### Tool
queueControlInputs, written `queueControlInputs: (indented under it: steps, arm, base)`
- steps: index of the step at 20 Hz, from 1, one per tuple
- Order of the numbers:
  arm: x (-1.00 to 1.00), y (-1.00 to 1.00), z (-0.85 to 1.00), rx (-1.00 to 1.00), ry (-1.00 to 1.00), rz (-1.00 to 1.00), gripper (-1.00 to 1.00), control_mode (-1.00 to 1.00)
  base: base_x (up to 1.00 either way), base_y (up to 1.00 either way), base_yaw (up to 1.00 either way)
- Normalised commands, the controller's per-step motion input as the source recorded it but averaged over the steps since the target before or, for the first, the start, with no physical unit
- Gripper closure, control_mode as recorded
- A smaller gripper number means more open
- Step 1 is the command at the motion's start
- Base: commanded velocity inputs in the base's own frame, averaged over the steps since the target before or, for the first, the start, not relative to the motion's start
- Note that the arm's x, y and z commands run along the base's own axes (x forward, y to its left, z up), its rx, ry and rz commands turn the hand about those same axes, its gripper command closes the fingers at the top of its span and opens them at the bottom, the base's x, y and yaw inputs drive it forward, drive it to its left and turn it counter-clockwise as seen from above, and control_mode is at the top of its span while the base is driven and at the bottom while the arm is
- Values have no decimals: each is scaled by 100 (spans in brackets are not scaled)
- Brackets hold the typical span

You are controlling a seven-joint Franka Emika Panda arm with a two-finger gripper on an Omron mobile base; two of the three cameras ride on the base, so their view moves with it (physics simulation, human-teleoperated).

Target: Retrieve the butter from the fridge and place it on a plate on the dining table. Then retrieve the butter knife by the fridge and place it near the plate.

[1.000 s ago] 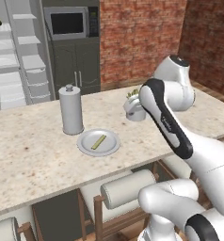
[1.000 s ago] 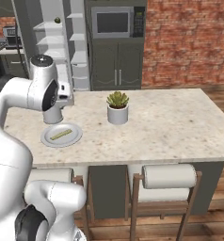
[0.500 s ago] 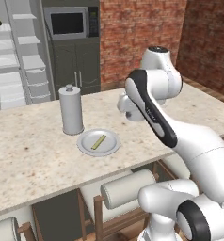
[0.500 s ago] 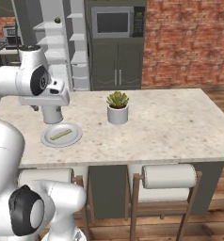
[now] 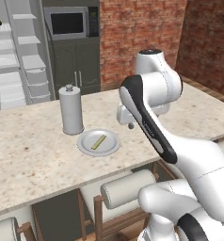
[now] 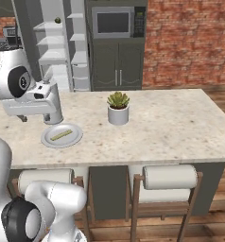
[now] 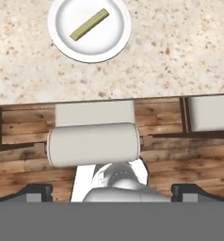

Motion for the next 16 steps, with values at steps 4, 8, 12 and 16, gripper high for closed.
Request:
queueControlInputs:
  steps: [4, 8, 12, 16]
  arm:
    - [-51, -12, -9, 0, -2, 2, -100, -100]
    - [0, 0, 0, 0, 0, 0, -100, -100]
    - [-9, 1, 0, 0, 0, 0, -100, -100]
    - [-31, 7, -1, 0, 0, 1, -100, 100]
  base:
    - [0, 0, 0]
    - [0, 0, 0]
    - [0, 0, 0]
    - [-45, 19, 1]
